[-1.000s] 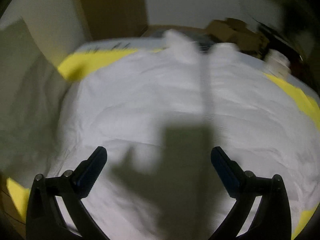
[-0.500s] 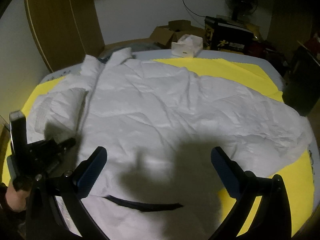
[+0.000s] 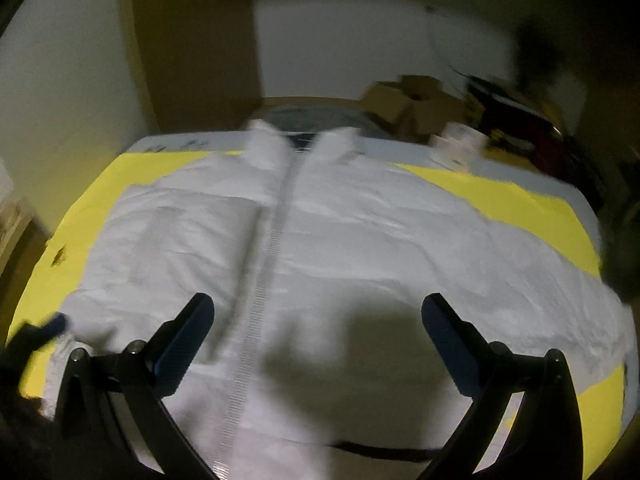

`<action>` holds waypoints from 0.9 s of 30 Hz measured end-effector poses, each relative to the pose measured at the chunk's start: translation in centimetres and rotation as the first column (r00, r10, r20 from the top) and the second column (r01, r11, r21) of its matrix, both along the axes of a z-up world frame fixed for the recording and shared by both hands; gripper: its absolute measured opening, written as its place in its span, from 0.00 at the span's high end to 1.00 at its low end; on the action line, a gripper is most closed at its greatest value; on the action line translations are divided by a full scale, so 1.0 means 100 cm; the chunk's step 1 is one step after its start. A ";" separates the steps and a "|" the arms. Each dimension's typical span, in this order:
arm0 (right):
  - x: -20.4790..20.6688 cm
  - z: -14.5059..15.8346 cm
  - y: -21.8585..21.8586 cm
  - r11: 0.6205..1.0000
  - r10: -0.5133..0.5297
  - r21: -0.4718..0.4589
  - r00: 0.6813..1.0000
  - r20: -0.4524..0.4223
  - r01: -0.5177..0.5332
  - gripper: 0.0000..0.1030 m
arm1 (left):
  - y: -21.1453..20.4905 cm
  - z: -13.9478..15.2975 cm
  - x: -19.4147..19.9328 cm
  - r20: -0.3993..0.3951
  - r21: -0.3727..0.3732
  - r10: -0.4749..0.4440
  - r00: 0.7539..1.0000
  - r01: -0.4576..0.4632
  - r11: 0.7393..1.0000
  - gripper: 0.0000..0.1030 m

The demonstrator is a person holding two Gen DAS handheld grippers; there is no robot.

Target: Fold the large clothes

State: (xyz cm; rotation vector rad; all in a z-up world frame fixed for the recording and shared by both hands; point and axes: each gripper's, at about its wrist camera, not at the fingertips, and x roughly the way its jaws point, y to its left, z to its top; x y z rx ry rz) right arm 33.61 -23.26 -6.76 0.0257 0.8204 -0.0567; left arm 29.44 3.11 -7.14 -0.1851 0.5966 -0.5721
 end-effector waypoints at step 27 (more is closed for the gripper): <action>0.066 -0.054 0.082 0.992 0.089 0.095 0.991 -0.097 -0.080 0.78 | 0.166 -0.032 -0.049 -0.233 -0.302 0.236 0.943 -0.301 0.905 0.00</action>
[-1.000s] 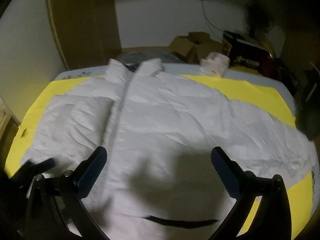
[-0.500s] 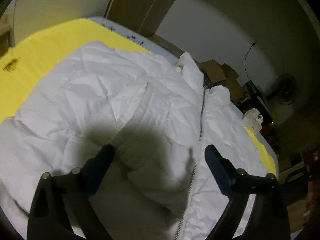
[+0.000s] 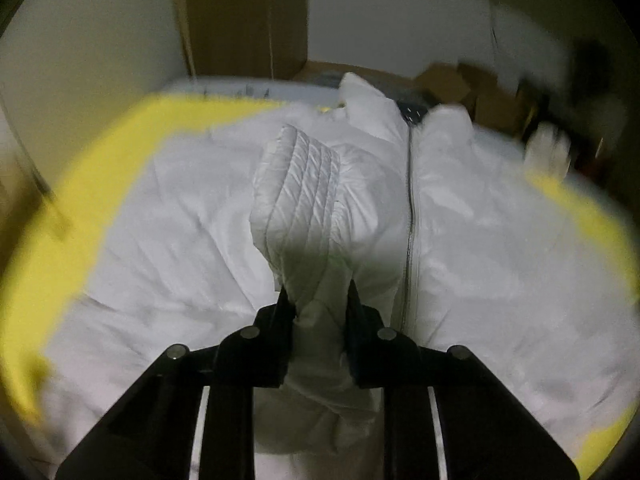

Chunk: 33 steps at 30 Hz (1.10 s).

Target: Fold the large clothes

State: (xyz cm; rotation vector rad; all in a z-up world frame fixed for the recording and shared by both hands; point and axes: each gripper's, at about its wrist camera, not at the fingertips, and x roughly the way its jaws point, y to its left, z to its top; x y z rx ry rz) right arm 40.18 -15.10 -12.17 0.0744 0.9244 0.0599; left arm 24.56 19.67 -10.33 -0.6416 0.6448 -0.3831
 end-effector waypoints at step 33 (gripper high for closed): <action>-0.051 -0.009 -0.137 0.704 -0.203 0.704 0.977 0.066 0.098 0.23 | -0.093 0.040 -0.014 0.001 0.136 -0.092 0.996 0.091 0.987 0.00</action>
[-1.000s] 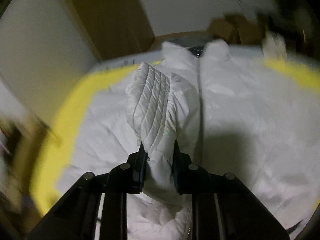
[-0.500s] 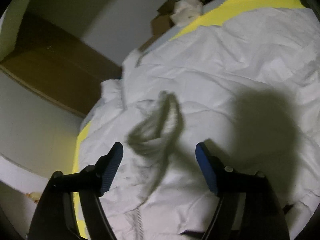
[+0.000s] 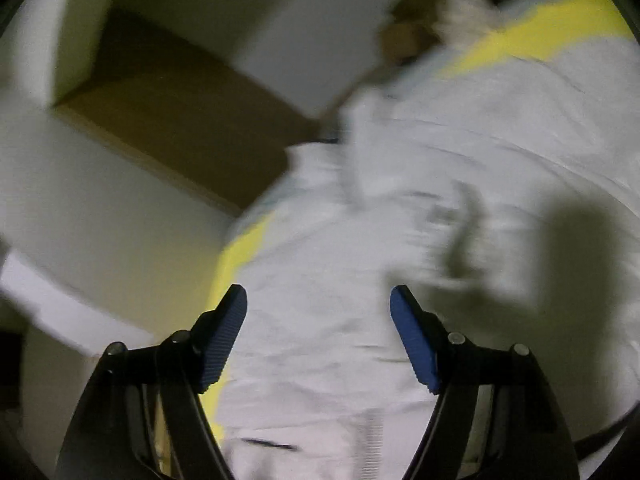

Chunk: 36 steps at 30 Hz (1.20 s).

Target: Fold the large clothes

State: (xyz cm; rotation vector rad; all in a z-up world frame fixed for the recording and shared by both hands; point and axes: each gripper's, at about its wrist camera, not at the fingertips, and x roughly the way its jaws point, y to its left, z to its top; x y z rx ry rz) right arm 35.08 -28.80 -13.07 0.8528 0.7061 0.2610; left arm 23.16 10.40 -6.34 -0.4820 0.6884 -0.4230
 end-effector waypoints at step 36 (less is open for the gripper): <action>-0.273 -0.031 -0.318 0.830 -0.547 -0.276 0.804 -0.235 0.485 0.20 | -0.418 -0.096 0.179 -0.297 -0.039 -0.433 0.851 0.443 0.896 0.00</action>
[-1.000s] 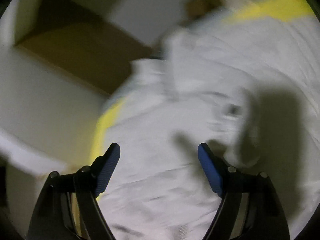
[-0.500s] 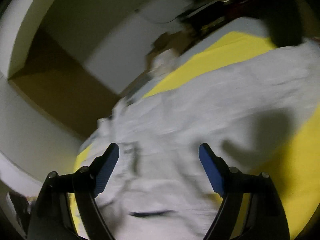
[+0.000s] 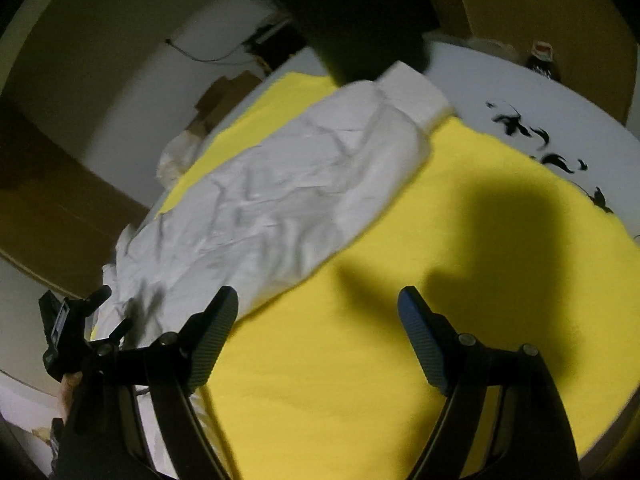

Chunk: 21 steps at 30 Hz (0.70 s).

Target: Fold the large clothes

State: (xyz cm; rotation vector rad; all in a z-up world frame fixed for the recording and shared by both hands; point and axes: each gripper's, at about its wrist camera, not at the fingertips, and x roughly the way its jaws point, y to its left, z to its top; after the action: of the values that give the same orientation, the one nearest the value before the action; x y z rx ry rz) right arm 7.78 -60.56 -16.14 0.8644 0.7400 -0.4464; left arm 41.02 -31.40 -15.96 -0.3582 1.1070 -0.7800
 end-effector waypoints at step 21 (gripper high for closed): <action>0.005 -0.036 -0.094 0.935 -0.277 0.244 0.960 0.053 0.256 0.20 | -0.029 -0.018 0.019 0.009 0.086 -0.059 0.998 0.058 0.995 0.12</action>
State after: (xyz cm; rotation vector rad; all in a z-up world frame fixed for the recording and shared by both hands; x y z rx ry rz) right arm 8.27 -69.96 -19.74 1.2088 0.6041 -0.5659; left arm 42.89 -34.28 -17.71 -0.2500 1.1404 -0.7823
